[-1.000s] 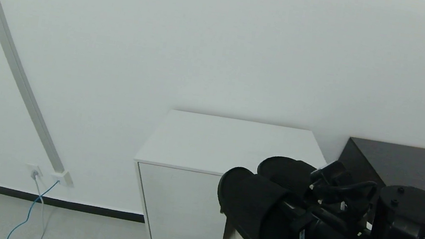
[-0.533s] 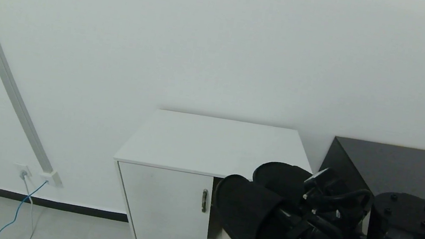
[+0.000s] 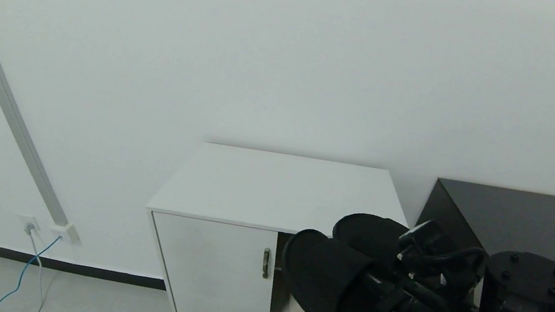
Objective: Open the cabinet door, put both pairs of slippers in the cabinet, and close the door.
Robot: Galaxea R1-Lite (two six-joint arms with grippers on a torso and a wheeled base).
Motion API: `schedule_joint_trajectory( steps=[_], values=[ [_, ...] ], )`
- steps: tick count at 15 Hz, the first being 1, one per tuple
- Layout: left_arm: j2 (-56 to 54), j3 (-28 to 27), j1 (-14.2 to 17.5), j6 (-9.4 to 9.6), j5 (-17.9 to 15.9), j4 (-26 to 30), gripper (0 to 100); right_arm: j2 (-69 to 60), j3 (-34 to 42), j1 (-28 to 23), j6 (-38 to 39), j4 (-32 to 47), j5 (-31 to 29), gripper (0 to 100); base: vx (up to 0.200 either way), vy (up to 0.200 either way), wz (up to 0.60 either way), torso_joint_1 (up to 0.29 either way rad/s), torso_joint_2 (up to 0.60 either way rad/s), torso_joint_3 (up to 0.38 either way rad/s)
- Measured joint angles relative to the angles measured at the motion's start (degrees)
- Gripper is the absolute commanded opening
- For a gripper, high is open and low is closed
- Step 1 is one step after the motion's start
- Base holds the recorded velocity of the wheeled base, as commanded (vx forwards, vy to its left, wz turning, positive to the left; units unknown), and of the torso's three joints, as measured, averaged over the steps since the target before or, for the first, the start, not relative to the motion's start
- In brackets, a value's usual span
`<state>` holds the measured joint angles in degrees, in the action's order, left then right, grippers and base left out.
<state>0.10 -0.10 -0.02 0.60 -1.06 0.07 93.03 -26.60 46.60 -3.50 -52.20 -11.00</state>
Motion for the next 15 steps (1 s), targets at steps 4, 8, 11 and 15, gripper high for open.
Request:
schedule_joint_trajectory(
  steps=[4, 8, 11, 15],
  values=[
    [0.00, 0.00, 0.00, -0.02, -0.02, -0.02, 0, 0.02, 0.48, 0.05, -0.11, 0.01, 0.00, 0, 0.000, 0.000, 0.00, 0.000, 0.00, 0.000],
    [0.00, 0.00, 0.02, -0.24, 0.00, -0.02, 0, 0.05, 0.91, 0.35, -0.17, -0.02, 0.00, 0, 0.000, 0.000, 0.00, -0.026, 0.06, 0.035],
    [0.00, 0.00, 0.02, -0.24, 0.00, -0.02, 0, 0.05, 1.00, 0.50, -0.16, 0.01, 0.00, 0, 0.000, 0.000, 0.00, -0.150, 0.34, 0.193],
    [0.00, 0.00, 0.02, -0.27, 0.02, -0.02, 0, 0.09, 1.24, 0.74, -0.16, -0.02, 0.09, 0, 0.000, 0.000, 0.00, -0.161, 0.37, 0.205]
  ],
)
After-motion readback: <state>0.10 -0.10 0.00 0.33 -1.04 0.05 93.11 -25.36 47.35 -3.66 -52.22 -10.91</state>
